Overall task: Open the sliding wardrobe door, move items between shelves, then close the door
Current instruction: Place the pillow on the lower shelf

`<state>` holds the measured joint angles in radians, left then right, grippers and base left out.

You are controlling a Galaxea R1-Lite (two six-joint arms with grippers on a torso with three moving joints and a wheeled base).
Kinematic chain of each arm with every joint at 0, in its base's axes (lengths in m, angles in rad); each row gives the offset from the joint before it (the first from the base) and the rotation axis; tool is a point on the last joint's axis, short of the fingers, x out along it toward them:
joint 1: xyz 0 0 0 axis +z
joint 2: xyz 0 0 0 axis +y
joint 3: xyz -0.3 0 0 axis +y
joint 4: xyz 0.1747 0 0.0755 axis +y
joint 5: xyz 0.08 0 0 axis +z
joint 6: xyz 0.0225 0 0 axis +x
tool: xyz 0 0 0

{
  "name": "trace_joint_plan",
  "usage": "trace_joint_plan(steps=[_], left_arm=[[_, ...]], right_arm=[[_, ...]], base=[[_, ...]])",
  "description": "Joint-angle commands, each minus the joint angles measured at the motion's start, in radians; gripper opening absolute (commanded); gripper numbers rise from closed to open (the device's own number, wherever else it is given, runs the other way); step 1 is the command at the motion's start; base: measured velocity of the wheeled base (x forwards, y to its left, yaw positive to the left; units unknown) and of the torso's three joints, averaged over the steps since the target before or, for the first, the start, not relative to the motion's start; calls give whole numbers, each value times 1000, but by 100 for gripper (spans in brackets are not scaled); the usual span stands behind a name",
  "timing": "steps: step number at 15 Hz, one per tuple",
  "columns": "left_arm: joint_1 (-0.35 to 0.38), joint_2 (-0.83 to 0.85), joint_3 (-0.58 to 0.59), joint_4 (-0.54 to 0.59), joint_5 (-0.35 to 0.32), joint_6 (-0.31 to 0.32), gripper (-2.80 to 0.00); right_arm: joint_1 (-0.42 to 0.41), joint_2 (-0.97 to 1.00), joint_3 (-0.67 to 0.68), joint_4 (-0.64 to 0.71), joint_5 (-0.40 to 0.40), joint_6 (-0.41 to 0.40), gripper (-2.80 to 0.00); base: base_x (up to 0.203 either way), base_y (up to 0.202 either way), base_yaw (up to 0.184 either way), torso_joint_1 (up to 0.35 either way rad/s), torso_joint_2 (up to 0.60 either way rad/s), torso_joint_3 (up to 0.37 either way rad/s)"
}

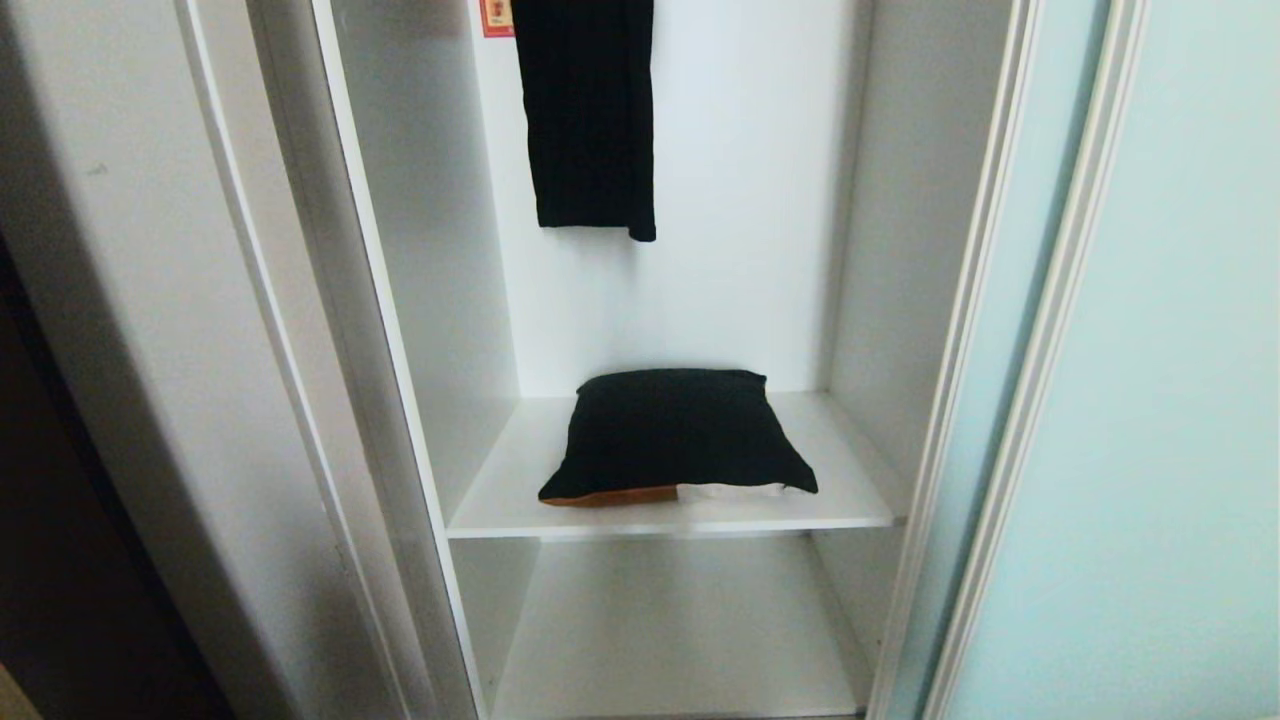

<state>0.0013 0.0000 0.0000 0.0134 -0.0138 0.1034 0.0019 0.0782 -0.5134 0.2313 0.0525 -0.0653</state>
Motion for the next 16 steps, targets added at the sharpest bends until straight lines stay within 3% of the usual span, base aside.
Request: trace_joint_plan(steps=[1, 4, 9, 12, 16], left_arm=[[0, 2, 2, 0, 0, -1, -280], [0, 2, 2, 0, 0, 0, -280], [0, 2, 2, 0, 0, 1, -280], [0, 2, 2, 0, 0, 0, -280], [0, 2, 2, 0, 0, 1, -280]], right_arm=[[1, 185, -221, 114, 107, -1, -280], [3, 467, -384, 189, 246, 17, -280], [37, 961, -587, 210, 379, 101, -280], [157, 1195, -669, 180, 412, 133, -280], [311, 1431, -700, 14, 402, 238, -280]], base=[[0, 0, 0, 0, 0, 0], [0, 0, 0, 0, 0, 0], [0, 0, 0, 0, 0, 0], [0, 0, 0, 0, 0, 0], [0, 0, 0, 0, 0, 0]])
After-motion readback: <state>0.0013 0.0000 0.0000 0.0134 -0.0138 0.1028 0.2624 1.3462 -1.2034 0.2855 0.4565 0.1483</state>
